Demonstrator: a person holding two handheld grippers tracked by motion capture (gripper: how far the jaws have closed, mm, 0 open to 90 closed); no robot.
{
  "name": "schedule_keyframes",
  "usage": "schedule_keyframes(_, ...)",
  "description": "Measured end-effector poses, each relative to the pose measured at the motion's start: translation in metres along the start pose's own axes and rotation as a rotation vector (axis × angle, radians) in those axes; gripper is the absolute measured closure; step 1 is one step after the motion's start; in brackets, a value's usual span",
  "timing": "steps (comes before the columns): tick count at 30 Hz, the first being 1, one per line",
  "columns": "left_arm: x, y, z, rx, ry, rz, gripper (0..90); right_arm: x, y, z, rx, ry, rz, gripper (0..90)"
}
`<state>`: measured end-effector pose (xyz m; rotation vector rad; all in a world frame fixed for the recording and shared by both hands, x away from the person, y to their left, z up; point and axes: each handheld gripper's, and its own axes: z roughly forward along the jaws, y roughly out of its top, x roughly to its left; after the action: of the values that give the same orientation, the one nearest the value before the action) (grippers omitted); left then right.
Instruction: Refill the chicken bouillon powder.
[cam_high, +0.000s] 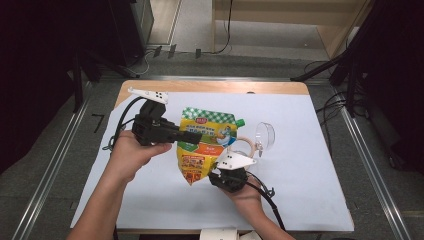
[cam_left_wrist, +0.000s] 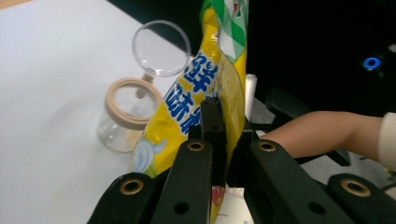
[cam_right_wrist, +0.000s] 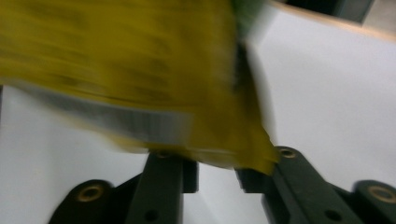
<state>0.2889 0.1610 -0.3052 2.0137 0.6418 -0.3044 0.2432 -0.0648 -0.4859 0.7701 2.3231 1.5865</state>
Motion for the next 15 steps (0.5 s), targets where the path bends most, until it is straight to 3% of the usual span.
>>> schedule_keyframes(2,0.002,0.0,0.0,-0.002,0.013,-0.006,90.0,0.005,0.002,0.0,0.021,-0.009,-0.014,70.1)
schedule_keyframes(4,0.001,0.001,0.002,-0.004,0.026,-0.005,90.0,0.009,0.003,-0.001,-0.004,0.008,-0.038,71.2)
schedule_keyframes(5,0.0,0.001,0.003,-0.003,0.022,-0.006,90.0,0.013,0.004,-0.002,0.01,-0.006,-0.066,70.9)
schedule_keyframes(7,-0.001,0.002,0.006,-0.007,0.022,-0.005,90.0,0.016,0.005,-0.002,0.017,-0.004,-0.076,71.4)
schedule_keyframes(9,-0.002,0.003,0.011,-0.015,0.05,-0.001,88.5,0.024,0.007,-0.003,0.031,0.009,-0.105,74.2)
schedule_keyframes(15,-0.001,0.004,0.022,-0.031,0.079,-0.023,86.0,0.034,0.008,-0.004,0.052,0.056,-0.068,76.1)
